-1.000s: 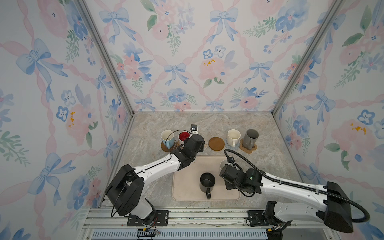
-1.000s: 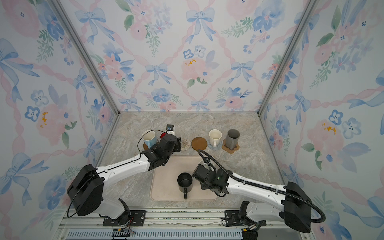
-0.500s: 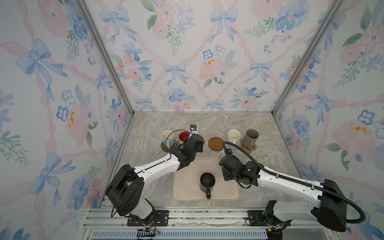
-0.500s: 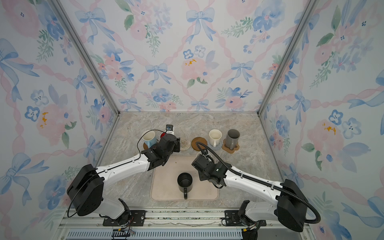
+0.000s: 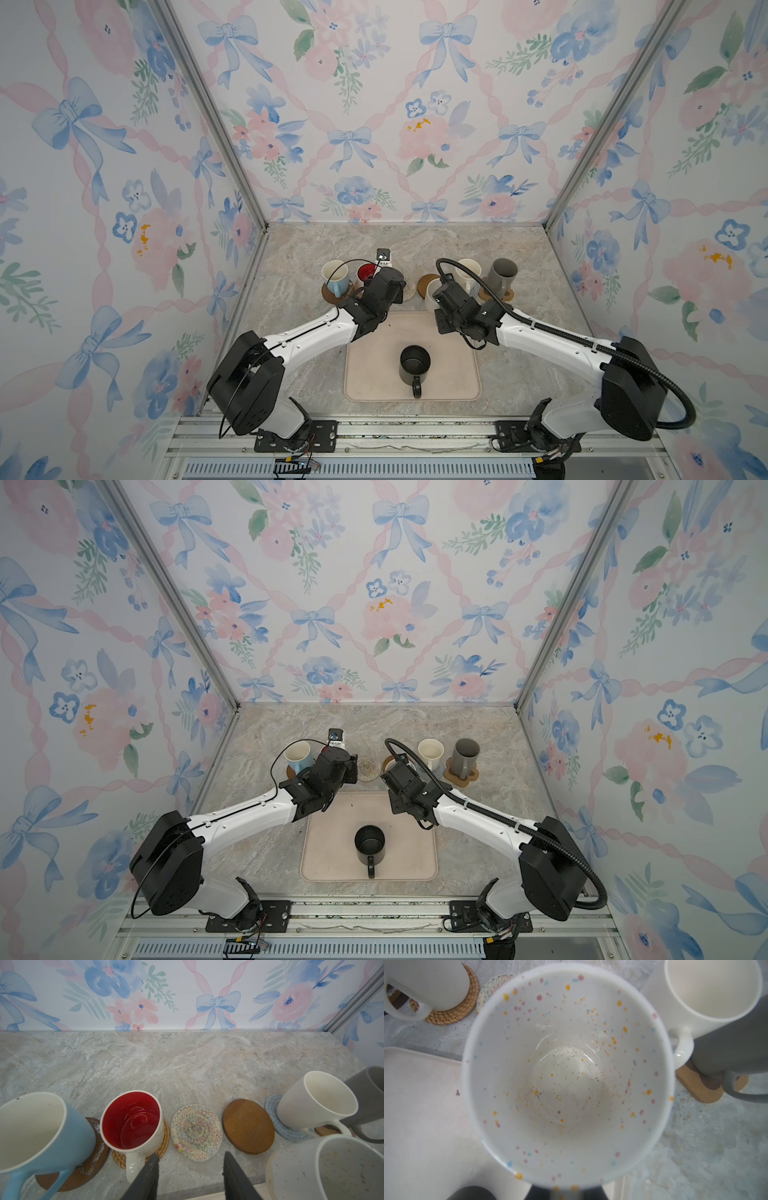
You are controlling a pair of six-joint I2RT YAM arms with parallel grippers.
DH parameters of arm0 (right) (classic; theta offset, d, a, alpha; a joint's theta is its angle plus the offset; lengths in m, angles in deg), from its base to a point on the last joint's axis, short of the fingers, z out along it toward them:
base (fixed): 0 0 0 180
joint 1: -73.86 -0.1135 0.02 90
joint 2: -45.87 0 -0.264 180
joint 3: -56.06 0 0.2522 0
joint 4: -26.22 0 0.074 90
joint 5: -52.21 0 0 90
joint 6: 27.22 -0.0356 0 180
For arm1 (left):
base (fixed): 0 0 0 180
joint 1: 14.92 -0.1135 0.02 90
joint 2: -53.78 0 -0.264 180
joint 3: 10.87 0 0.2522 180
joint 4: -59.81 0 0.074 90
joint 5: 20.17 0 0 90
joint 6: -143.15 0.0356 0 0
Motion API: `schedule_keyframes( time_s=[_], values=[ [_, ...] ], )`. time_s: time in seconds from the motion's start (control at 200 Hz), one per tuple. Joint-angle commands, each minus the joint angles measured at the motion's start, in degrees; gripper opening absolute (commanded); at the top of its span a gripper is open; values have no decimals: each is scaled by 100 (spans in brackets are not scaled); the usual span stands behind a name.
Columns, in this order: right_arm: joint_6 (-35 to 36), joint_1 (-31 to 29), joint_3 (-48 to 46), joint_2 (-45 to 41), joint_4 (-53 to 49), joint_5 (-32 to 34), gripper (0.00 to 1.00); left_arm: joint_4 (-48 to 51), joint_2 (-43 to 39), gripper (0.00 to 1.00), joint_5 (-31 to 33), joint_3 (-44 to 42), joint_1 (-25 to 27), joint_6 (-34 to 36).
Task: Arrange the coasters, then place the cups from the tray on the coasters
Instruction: 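Lift and carry the speckled mug with the right gripper toward the wooden coaster, then lower the speckled mug onto the wooden coaster with the right gripper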
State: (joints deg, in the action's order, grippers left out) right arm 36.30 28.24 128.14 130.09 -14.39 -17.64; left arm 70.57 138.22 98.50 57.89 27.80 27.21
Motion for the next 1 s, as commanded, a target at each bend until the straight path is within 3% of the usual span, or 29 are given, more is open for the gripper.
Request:
schedule_keyframes(
  time_s=[0.0,0.295,0.995],
  values=[
    [163,164,352,52,745,169,0,46,-191,47,-10,-120,-44,-16],
    [412,450,962,616,907,124,0,48,-209,47,-28,-159,-79,-26],
    [612,820,1415,1262,786,-247,0,46,-209,47,-54,-203,-181,-79]
  ],
)
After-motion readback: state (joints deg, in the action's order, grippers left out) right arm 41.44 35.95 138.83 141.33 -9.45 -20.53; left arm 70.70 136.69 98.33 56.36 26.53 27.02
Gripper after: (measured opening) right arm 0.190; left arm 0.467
